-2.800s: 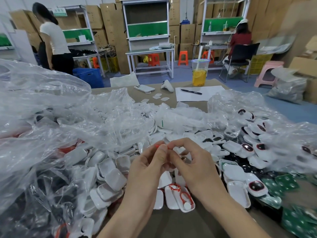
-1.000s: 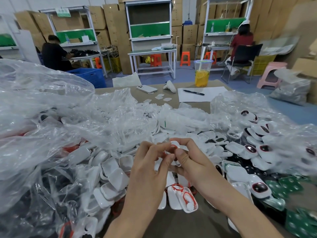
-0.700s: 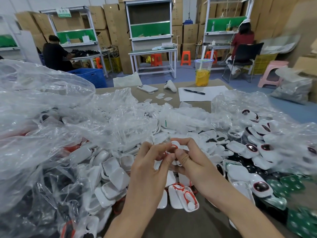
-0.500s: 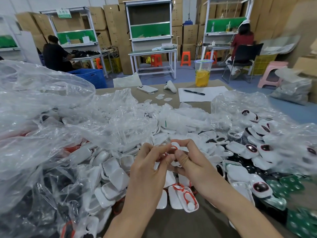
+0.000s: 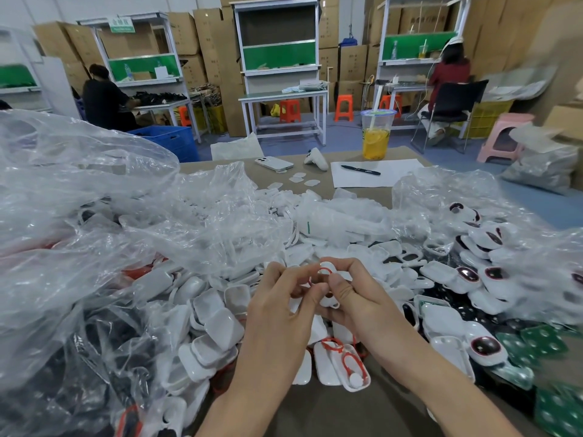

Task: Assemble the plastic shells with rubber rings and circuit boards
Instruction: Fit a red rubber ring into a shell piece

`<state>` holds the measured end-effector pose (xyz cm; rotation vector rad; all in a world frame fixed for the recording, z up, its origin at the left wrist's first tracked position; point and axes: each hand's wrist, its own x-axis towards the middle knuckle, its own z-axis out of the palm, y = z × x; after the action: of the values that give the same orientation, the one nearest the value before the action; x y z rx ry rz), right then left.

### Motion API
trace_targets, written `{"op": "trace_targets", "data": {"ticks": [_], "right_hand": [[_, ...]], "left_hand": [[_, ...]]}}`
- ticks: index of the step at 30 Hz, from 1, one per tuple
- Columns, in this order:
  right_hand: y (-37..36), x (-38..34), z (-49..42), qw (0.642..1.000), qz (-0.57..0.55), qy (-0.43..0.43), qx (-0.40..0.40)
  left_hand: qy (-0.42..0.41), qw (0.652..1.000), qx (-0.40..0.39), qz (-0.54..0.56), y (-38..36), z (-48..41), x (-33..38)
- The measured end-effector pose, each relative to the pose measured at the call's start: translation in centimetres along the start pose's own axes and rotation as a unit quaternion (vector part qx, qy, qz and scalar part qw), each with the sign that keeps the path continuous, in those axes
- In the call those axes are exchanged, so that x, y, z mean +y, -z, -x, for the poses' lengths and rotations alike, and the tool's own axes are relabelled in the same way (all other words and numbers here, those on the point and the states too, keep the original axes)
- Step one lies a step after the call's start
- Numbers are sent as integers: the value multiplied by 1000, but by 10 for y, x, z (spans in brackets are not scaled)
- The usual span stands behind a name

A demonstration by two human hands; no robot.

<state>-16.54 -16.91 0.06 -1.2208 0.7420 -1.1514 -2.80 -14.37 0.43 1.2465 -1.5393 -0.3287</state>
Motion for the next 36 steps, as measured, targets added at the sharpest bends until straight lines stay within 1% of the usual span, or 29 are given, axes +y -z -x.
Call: {"op": "trace_targets", "data": {"ticks": [3,10,14,19,30,36], "right_hand": [[0,3,0,1000,0,1,3],[-2,4,-1,1000,-9,12,15],[-2,4,0,1000,20,12,15],[-3,2,1,1000,17,9,14],[-6,4,0,999,-27,9,21],[-6,5,-2,999,-28,4,23]], "left_hand": [[8,1000,-3,2,-1,0,1],[56,997,-16,51,-1,-1,3],[74,995,-27,57,-1,-2,2],[63,996,-21,52,-2,-2,2],[55,996,-13,64,-1,-2,2],[41,998,-10,49,-1,-2,1]]}}
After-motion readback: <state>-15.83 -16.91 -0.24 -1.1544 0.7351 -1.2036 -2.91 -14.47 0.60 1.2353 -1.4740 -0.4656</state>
